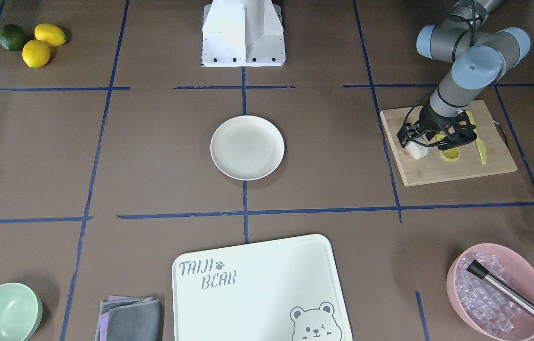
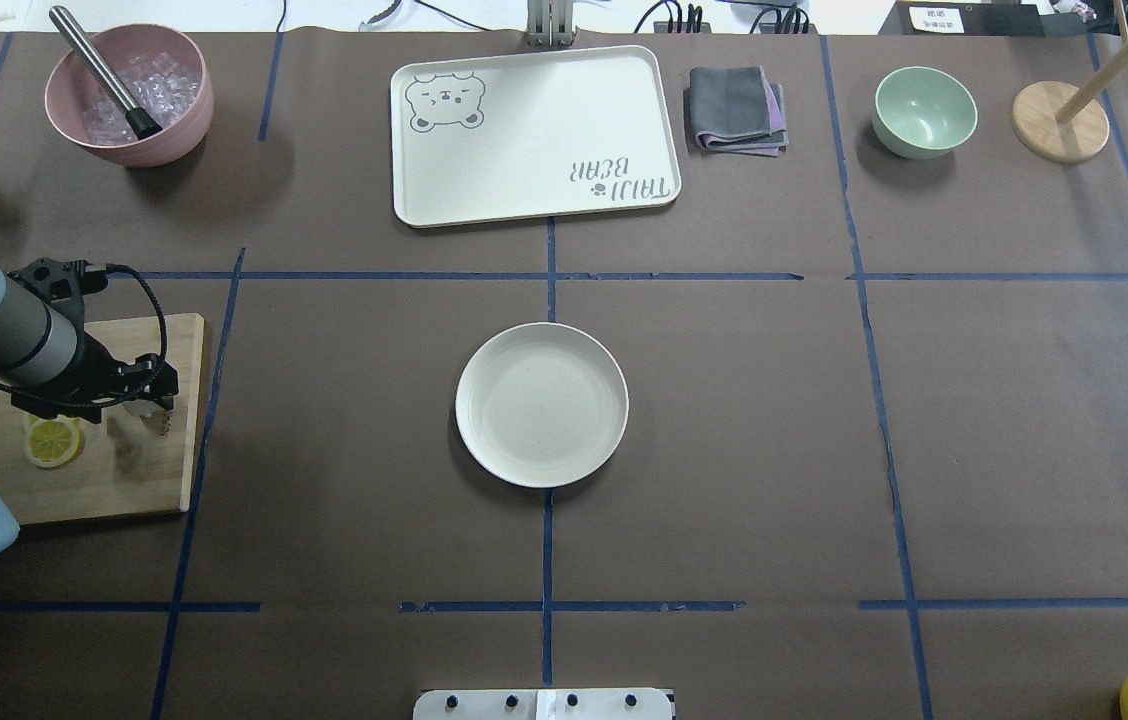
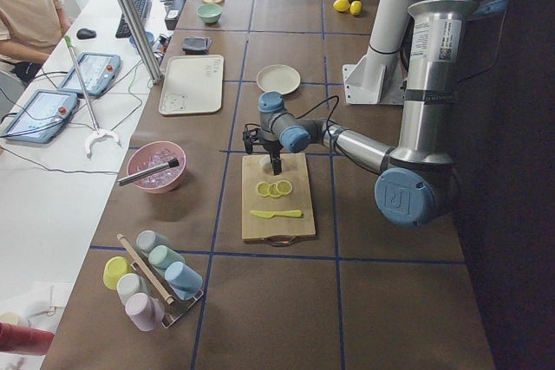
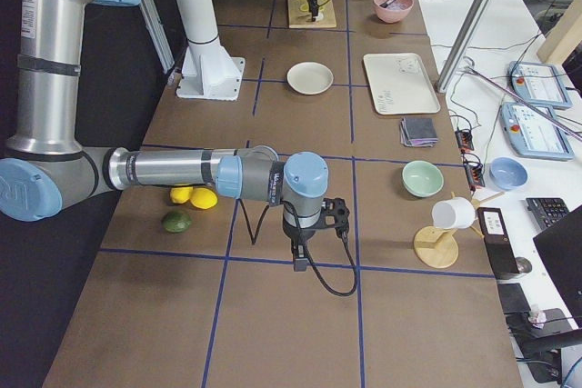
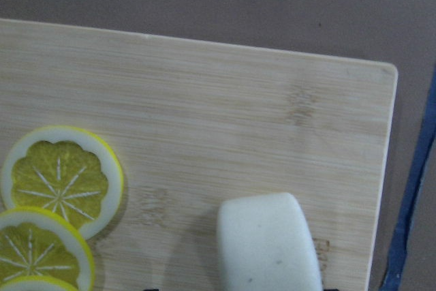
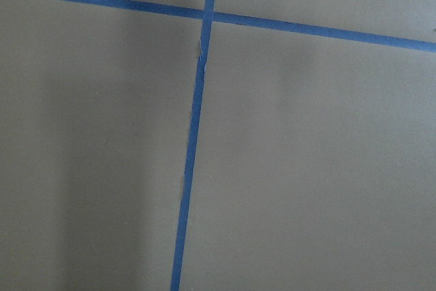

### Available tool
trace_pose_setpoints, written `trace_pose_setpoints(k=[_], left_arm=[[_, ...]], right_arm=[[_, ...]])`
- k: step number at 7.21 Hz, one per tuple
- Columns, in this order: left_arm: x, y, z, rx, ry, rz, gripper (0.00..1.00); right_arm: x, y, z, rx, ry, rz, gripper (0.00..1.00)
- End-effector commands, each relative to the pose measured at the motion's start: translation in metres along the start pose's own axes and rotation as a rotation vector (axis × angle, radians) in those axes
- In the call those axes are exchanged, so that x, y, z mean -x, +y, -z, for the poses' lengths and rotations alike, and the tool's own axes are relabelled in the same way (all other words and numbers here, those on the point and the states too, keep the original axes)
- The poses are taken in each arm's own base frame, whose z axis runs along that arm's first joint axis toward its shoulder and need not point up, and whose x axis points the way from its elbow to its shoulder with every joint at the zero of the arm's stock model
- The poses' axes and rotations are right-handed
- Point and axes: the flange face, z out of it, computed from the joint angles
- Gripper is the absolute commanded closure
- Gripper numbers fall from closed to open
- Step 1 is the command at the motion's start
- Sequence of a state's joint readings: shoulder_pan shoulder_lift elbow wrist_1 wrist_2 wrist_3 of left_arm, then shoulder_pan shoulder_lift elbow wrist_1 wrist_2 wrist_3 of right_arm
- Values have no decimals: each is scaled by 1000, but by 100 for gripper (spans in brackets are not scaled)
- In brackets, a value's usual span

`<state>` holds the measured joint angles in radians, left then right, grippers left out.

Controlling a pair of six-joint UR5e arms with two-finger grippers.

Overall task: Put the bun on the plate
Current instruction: 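Lower the left gripper and grasp the white bun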

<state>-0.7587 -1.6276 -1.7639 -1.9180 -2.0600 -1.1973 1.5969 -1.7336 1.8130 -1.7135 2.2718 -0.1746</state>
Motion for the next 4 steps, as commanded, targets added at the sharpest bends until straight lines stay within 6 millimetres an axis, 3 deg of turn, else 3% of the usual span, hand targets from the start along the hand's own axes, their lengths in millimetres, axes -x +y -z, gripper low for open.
trace_pose_setpoints(k=[1, 3, 4], left_arm=[[-4, 0, 2, -1, 5, -7, 83], [-20, 0, 15, -13, 32, -20, 87], [-40, -3, 23, -25, 60, -27, 86]], right_arm=[[1, 0, 1, -3, 0, 1, 0], [1, 0, 1, -3, 0, 1, 0], [2, 0, 2, -4, -1, 2, 0]])
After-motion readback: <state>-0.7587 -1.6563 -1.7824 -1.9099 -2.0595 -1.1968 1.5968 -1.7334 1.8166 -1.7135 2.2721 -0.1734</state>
